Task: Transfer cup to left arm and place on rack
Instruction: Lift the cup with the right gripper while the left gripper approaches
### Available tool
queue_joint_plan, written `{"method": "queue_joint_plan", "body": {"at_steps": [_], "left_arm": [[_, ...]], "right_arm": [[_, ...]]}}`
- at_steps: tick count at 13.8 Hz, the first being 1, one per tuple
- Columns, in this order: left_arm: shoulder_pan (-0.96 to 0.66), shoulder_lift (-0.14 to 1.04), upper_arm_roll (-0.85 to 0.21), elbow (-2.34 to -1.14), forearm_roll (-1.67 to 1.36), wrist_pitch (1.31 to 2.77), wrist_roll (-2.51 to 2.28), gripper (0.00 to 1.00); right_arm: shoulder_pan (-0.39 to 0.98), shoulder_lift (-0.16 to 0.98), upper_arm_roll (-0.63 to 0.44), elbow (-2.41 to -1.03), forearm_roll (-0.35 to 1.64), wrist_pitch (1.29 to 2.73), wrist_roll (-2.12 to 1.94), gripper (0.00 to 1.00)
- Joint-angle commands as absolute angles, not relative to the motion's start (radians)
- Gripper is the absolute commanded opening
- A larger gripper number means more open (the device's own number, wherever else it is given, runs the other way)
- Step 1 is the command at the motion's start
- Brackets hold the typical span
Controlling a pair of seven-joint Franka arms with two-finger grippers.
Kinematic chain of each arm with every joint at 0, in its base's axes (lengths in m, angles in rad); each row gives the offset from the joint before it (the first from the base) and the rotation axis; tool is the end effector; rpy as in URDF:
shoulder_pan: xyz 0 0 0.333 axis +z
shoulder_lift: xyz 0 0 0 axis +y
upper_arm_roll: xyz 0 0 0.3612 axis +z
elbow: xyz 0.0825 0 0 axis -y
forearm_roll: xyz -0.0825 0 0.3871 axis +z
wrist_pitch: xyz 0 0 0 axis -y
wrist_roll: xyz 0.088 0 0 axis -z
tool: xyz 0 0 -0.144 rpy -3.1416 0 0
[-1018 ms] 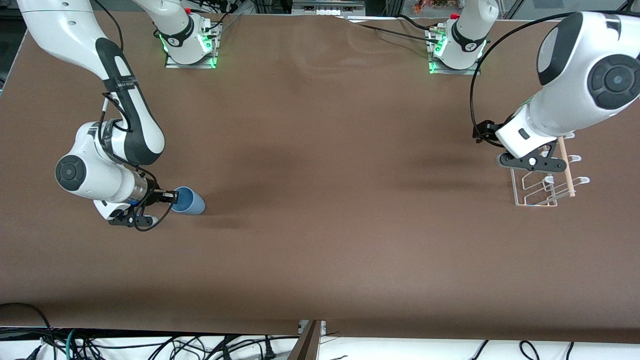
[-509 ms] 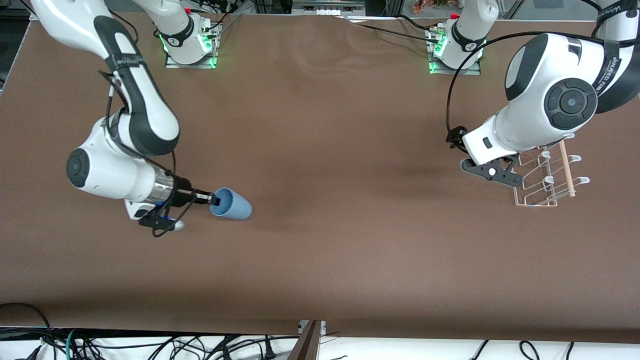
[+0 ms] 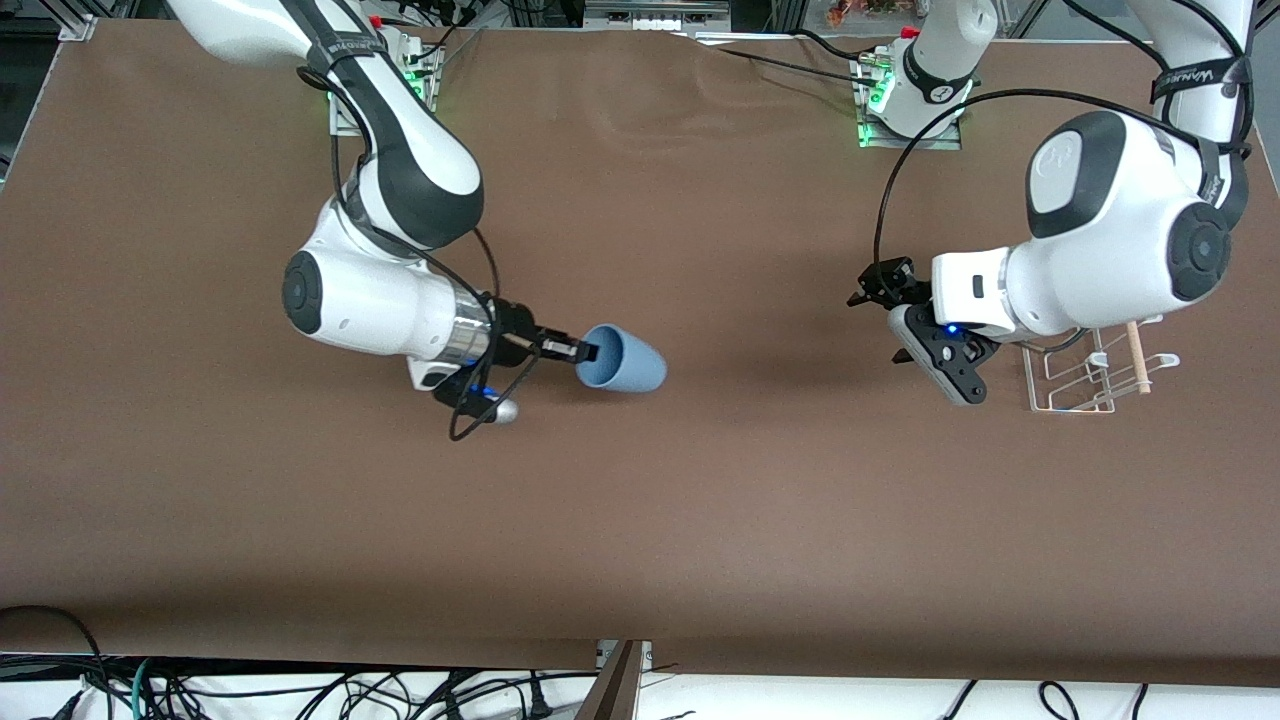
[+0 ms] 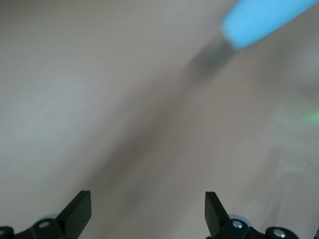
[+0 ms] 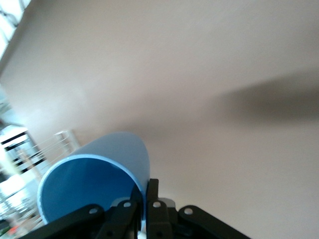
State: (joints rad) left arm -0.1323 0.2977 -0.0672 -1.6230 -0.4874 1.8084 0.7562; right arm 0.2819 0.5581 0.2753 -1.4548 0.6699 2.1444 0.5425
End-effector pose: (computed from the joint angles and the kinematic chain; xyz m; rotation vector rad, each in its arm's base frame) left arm 0.6297 -0.1798 0.4605 2.4299 -1.0413 0.0374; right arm 0.6417 0.4055 0.4065 -2.3892 0.4529 0.3370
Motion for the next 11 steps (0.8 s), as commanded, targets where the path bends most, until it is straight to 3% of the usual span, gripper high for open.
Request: {"method": "queue_joint_plan", "body": {"at_steps": [1, 8, 11], "left_arm": [[-0.1, 0.348, -0.067, -1.601, -0.642, 1.841, 1.059, 1.0], [-0.133, 0.384, -0.077, -1.614, -0.906, 1.861, 1.551, 1.0], [-0.133, 0.374, -0.145, -1.643, -0.922, 1.908, 1.549, 1.0]], "right_arm": [[0.322, 0.603, 0.281, -1.376, 0.732, 2.158, 0.564, 0.0], [0.411, 0.63, 0.281, -1.324, 0.874, 2.247, 0.627, 0.0], [0.413, 0.629, 0.282, -1.322, 0.899, 2.247, 0.632, 0.0]]}}
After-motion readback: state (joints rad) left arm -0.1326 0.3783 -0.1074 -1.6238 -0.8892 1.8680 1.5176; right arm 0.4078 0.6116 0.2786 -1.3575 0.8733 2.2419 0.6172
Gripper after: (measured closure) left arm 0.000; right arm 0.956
